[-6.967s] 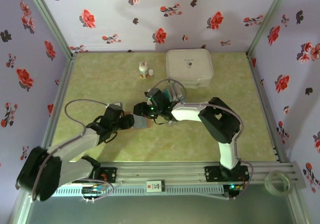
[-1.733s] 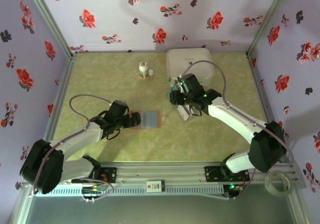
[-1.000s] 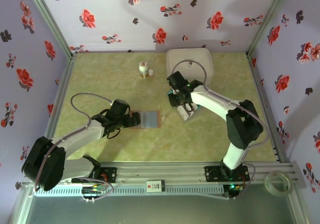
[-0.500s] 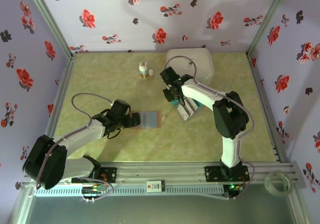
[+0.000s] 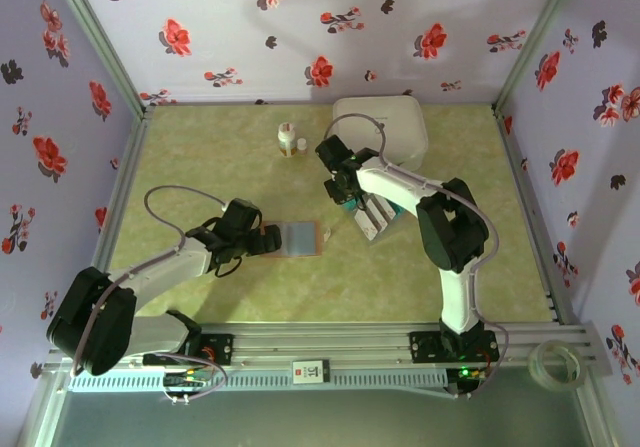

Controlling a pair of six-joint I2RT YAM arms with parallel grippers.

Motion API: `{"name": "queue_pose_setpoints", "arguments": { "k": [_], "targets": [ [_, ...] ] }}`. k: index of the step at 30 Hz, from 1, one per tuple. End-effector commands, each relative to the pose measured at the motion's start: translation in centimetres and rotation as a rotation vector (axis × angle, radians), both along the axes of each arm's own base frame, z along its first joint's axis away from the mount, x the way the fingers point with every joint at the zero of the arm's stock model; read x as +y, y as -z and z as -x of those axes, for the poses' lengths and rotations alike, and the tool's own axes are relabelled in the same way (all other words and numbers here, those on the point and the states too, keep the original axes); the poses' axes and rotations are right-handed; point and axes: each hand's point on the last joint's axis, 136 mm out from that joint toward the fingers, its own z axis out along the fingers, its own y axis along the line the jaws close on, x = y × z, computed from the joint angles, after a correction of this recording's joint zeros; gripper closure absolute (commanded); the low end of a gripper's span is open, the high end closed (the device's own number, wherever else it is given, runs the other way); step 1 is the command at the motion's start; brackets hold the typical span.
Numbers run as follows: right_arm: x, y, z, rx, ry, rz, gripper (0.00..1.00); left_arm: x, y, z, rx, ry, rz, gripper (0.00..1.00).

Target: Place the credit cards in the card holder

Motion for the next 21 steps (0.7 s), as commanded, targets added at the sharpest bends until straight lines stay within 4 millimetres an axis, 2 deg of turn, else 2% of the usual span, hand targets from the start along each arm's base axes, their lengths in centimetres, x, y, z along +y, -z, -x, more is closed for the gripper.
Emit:
{"name": "queue_pose_setpoints", "arguments": {
  "k": [1,8,21],
  "targets": [
    [0.07,-0.13,-0.09,0.000,-0.014,0.028,0.72,-0.13,-0.41,-0.44,-0.020,0.003,-0.013,0.00],
    [0.79,-0.20,-0.01,0.019,-0.019,-0.015,0.80,-0.05,-0.24,-0.33,-0.018,0.003,-0.015,0.00],
    [0.65,0.68,-0.54,0.043,-0.001,-0.031,0.82,-0.07,0.01,-0.37,-0.015,0.001,-0.016,0.00]
  ]
}}
